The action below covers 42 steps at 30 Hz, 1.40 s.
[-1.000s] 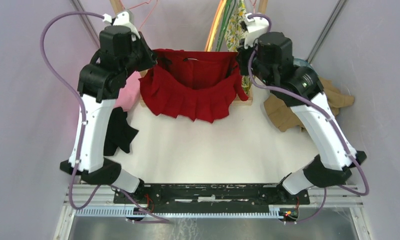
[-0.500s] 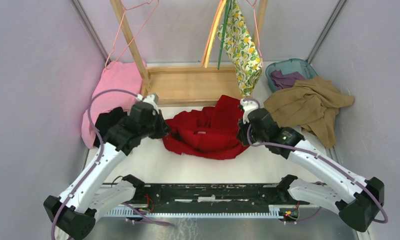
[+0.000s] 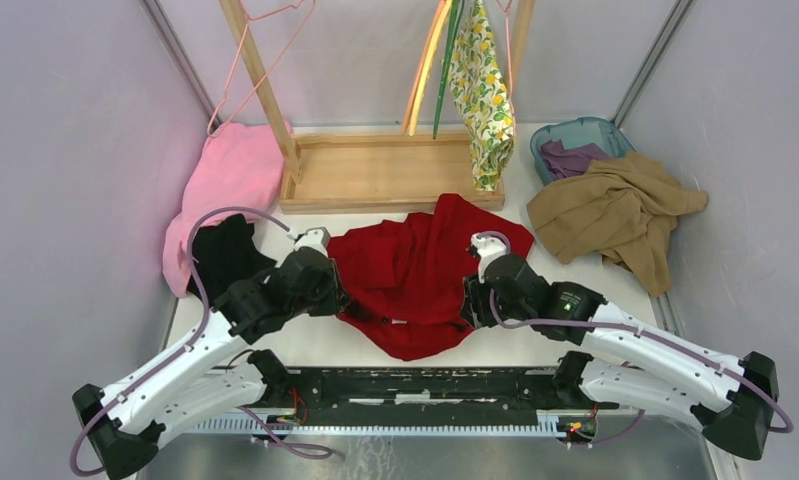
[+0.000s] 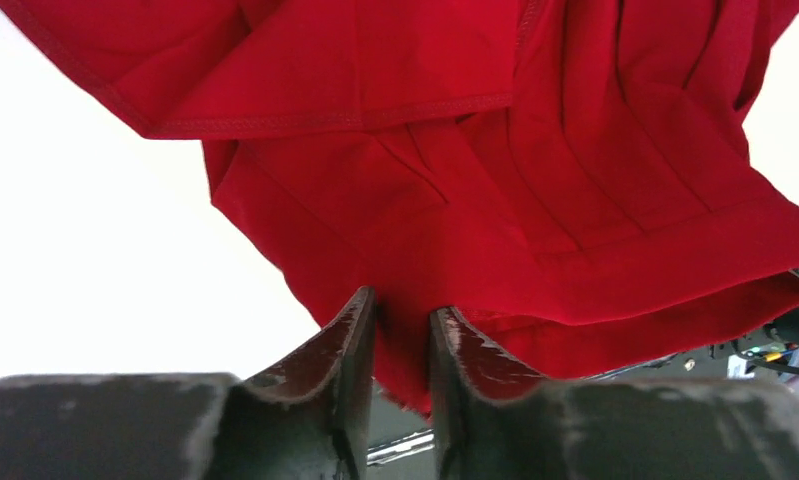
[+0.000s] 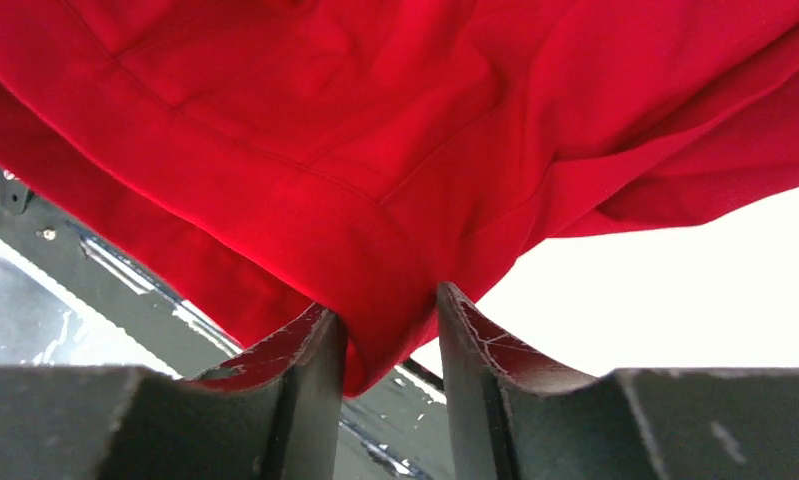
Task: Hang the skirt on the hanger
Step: Flatten out the skirt at the center of the board.
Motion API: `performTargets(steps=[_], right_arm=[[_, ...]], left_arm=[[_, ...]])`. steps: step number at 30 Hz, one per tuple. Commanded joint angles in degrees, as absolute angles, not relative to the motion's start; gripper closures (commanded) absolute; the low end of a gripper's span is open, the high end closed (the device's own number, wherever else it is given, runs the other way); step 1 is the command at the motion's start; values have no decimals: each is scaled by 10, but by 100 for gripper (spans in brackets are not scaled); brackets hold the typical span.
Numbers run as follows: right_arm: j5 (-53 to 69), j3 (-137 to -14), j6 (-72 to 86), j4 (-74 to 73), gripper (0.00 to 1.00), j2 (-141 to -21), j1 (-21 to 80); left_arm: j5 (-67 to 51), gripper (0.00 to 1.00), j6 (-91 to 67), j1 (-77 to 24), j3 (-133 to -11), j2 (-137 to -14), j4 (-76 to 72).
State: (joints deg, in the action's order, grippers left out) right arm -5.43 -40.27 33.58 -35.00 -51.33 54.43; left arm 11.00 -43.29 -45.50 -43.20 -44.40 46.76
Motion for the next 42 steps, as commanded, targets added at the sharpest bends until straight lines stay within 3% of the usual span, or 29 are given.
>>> performTargets(steps=[1,3,5,11,17,32,39,42], right_arm=[[-56,-416,347,-382,51,-484,568],[-54,-425,347,-400,47,-471,572],[-56,-436,345,-419,46,-457,575],[-64,-462,329,-456,48,-440,575],[-75,-474,317,-452,53,-457,575],[-20,-444,295,-297,55,-635,581],[-40,-333,360,-373,60,-479,594],[-45,-349,375,-405,60,-414,594]], left_arm=[[136,61,-474,-463,-472,-428,515],[137,43,-478,-466,-484,-413,536],[137,36,-480,-466,-501,-402,559],[134,33,-481,-466,-539,-398,581],[123,32,-477,-468,-502,-419,545],[169,28,-450,-487,-518,-516,466],[207,13,-397,-486,-621,-591,455],[233,6,-360,-485,-706,-636,457]])
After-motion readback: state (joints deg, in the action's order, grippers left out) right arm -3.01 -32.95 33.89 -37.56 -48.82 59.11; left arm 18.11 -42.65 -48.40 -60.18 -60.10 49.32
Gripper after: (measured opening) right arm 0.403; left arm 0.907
